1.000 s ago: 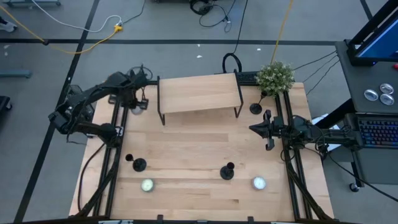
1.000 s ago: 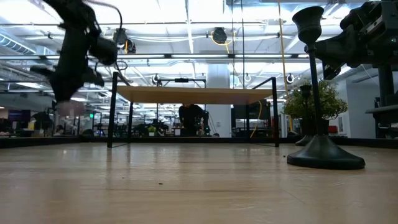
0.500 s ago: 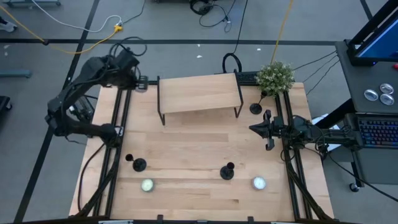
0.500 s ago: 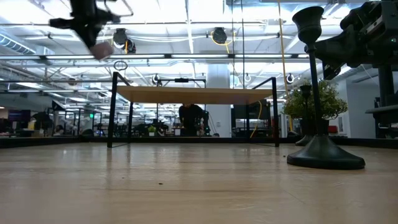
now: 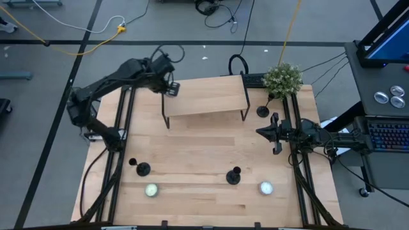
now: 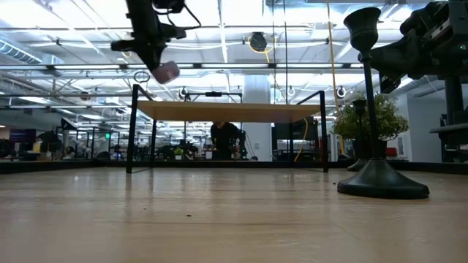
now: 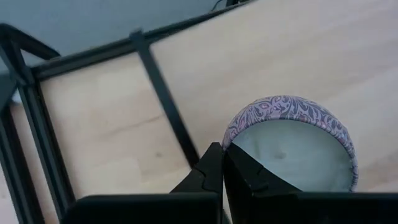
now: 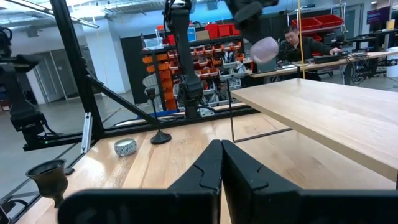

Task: Pick & Place candle stick holders
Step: Put the purple scented candle on the shelf

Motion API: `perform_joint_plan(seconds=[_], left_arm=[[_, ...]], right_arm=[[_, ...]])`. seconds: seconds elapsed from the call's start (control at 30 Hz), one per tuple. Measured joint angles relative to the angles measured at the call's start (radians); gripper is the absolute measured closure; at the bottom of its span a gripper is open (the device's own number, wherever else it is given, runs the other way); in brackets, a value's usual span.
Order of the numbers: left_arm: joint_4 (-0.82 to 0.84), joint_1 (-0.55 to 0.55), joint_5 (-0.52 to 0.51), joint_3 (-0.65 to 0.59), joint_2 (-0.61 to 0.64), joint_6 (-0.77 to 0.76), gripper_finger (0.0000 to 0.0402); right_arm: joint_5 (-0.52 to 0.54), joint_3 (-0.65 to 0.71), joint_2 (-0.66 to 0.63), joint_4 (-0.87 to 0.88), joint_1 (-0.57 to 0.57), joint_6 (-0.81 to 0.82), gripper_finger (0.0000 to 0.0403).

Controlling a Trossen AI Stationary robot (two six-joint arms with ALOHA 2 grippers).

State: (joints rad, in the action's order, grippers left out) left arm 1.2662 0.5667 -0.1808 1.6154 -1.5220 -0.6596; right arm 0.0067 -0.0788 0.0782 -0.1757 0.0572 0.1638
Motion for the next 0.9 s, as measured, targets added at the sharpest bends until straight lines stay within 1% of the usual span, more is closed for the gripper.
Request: perform_joint_plan(seconds=[0.07,0.17,0.3,0.37,0.4,0.5,0.73,0.9], left_arm=[[0.015,0.014,-0.007,0.07,-0.053,0.033,0.0401],[0.075,0.03,-0.033,0.208,-0.152,0.096,0.0401],[0.237,0.05,-0.055,0.399,-0.289,0.151,0.0401],[0.306,0.054,-0.07,0.469,-0.346,0.167,0.0401],[0.31,0.057,-0.08,0.486,-0.369,0.18,0.0401],[0.299,0.064,-0.054,0.489,-0.392,0.213,0.0401],[0.306,0.081,-0.064,0.452,-0.405,0.231,0.0401],[0.305,0.093,-0.067,0.449,-0.405,0.236,0.0401]], right_arm=[[0.0,0.0,0.0,0.0,0.0,0.0,0.0403],[0.0,0.0,0.0,0.0,0.0,0.0,0.0403],[0.0,0.0,0.0,0.0,0.0,0.0,0.0403],[0.0,0.0,0.0,0.0,0.0,0.0,0.0403],[0.0,0.0,0.0,0.0,0.0,0.0,0.0403],[0.0,0.0,0.0,0.0,0.0,0.0,0.0403],[0.0,0.0,0.0,0.0,0.0,0.0,0.0403],[0.0,0.0,0.0,0.0,0.0,0.0,0.0403]])
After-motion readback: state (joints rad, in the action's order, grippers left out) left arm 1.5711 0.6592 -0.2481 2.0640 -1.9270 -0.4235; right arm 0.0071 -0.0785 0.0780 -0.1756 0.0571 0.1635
